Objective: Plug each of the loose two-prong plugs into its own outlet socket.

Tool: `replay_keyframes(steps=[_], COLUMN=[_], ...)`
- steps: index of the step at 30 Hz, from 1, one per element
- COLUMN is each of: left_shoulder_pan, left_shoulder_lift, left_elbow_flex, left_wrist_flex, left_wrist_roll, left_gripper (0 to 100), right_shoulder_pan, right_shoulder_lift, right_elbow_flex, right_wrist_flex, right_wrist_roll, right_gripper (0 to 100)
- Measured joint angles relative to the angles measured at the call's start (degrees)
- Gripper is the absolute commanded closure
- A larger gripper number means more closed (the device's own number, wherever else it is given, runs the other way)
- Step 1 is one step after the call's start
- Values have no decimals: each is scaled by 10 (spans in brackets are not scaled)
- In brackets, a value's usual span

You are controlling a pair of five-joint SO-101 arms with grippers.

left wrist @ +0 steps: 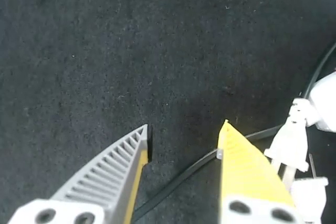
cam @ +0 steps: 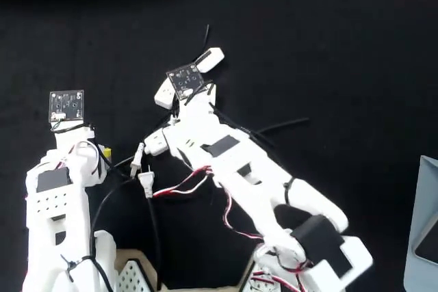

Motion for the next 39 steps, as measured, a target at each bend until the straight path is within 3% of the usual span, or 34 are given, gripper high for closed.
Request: replay_keyframes(steps=[25,32,39], left_shoulder_pan=[0,0,0], left_shoulder_lift=[-1,-1,-1], left_elbow_flex=[6,6,6], left_wrist_flex=[0,0,0], left_wrist_roll=[0,0,0], left_gripper=[783,783,783], right_shoulder_pan=[2,2,2], right_shoulder_lift=[72,76,91], right_elbow_flex=[-24,-44,-92], right_wrist_flex=[-46,-12,69], right_wrist_roll=[33,143,171], right_gripper=[987,987,987])
